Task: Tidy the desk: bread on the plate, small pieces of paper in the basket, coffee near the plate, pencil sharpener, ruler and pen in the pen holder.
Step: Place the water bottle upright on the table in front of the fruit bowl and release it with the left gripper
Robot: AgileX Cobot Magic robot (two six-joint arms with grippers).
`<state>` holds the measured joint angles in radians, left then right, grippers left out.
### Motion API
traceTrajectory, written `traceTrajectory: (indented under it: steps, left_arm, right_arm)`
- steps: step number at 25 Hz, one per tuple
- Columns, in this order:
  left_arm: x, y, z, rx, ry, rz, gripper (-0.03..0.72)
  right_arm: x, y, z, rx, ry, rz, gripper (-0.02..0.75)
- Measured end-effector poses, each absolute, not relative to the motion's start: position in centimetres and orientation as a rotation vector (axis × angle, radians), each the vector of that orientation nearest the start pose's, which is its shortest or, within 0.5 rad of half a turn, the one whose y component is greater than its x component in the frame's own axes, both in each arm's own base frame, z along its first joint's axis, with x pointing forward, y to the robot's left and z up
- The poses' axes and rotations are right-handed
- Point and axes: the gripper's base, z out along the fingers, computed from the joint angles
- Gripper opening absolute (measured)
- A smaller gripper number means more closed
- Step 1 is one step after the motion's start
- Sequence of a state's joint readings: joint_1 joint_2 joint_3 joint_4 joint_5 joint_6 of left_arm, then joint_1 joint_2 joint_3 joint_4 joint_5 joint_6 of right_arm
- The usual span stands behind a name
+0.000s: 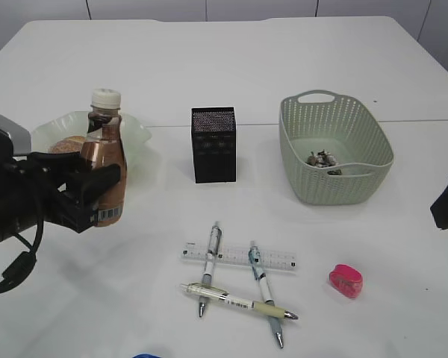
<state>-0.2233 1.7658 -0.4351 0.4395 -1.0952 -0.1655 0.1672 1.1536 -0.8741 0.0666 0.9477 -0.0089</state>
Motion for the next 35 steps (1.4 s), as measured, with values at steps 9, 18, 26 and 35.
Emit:
traceTrajectory:
  steps: [9, 18, 26, 35]
  left_arm:
    - [27.4, -9.7, 11.6, 0.538, 1.776, -0.455, 0.373]
    - [29.4, -10.0, 8.7, 0.514, 1.811, -0.458, 0.372]
    - [29.9, -10.3, 7.1, 0.537, 1.734, -0.446, 0.371]
    - [30.1, -10.2, 7.1, 0.533, 1.722, -0.433, 0.465]
  right_arm:
    - [20.6, 4.0, 28.8, -0.202, 2.704, 0.132, 0.559]
    - [20.6, 4.0, 28.8, -0.202, 2.702, 0.13, 0.558]
    - [20.8, 4.0, 28.9, -0.2, 2.681, 0.131, 0.559]
    - [20.8, 4.0, 28.9, -0.2, 2.672, 0.128, 0.557]
